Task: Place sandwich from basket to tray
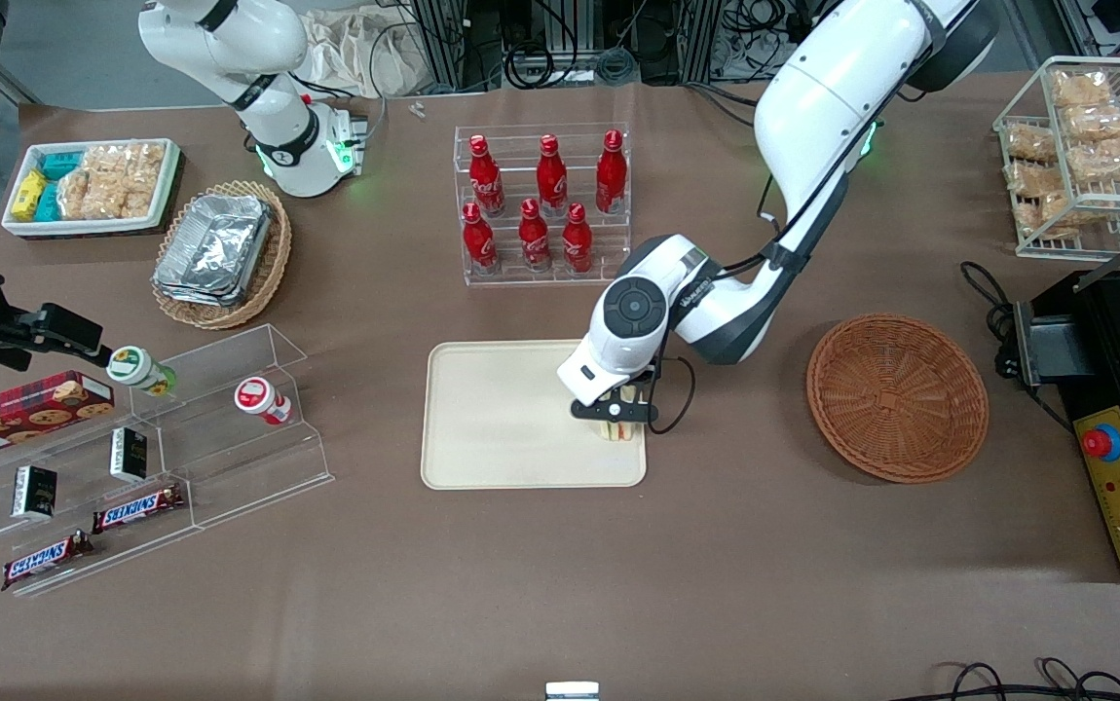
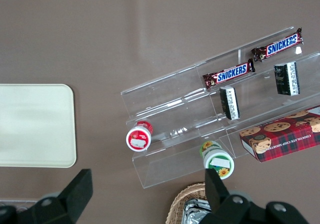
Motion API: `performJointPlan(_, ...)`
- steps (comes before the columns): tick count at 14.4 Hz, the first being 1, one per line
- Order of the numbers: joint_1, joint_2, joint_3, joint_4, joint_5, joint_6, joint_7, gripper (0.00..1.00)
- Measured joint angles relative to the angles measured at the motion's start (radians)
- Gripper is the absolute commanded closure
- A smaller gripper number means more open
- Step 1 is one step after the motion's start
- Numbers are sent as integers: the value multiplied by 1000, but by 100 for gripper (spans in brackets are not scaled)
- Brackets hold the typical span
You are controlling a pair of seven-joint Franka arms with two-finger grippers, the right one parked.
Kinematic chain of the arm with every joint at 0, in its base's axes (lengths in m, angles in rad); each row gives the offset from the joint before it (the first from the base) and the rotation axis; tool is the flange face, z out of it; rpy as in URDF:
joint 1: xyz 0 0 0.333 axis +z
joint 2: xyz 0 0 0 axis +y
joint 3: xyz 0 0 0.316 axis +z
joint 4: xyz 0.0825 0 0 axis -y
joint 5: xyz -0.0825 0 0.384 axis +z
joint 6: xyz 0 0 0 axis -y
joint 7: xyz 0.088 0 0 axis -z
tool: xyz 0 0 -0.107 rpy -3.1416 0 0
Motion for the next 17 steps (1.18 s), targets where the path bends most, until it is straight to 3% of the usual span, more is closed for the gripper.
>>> performJointPlan(7, 129, -286, 10, 137, -5, -416, 10, 0)
performJointPlan(13, 365, -438, 18, 135, -41, -674, 345, 0)
performJointPlan(17, 519, -471, 22, 124, -60, -743, 549, 0)
